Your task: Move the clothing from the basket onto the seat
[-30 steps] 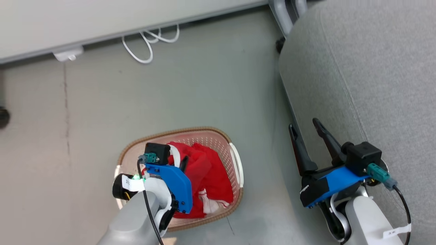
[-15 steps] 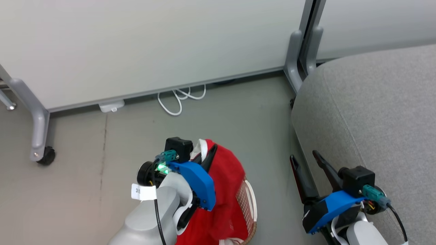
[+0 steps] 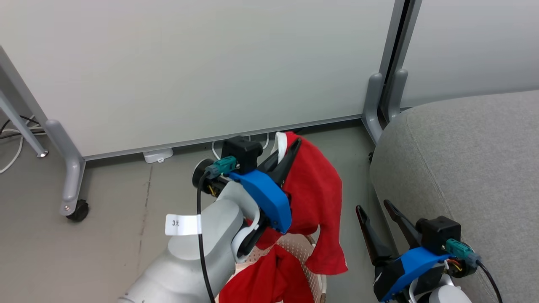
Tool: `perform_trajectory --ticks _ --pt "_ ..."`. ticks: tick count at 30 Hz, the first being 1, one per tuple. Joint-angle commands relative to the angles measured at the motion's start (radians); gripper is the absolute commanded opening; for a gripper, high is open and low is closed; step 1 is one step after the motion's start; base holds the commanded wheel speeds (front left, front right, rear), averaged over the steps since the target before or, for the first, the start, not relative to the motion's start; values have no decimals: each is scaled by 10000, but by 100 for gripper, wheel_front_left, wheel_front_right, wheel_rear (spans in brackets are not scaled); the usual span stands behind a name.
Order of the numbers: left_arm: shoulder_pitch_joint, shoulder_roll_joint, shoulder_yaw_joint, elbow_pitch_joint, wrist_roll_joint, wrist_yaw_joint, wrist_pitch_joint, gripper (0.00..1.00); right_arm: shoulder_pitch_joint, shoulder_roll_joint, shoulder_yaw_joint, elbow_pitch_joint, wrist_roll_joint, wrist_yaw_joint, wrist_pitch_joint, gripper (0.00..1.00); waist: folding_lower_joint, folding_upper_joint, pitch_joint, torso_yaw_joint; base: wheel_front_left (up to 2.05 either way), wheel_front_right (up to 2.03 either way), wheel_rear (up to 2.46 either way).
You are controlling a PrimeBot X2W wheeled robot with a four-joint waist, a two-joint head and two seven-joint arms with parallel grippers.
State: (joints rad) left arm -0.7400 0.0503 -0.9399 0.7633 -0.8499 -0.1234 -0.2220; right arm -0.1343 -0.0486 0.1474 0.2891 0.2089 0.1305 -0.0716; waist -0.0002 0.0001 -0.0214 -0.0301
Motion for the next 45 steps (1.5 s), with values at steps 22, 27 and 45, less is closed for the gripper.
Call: perform_trajectory --ticks 22,27,45 --pt "-707 3 -900 4 -752 316 -274 0 72 -32 342 -126 212 4 68 100 2 -1 -57 98 0 0 0" --pt "-766 3 -1029 -5 -877 308 -310 0 -129 -32 547 -156 172 5 143 100 2 -1 -37 75 0 0 0" --pt "-900 1 -1840 -169 -1296 149 -364 0 -2029 -32 1365 261 -355 5 914 100 2 -1 -6 173 0 0 0"
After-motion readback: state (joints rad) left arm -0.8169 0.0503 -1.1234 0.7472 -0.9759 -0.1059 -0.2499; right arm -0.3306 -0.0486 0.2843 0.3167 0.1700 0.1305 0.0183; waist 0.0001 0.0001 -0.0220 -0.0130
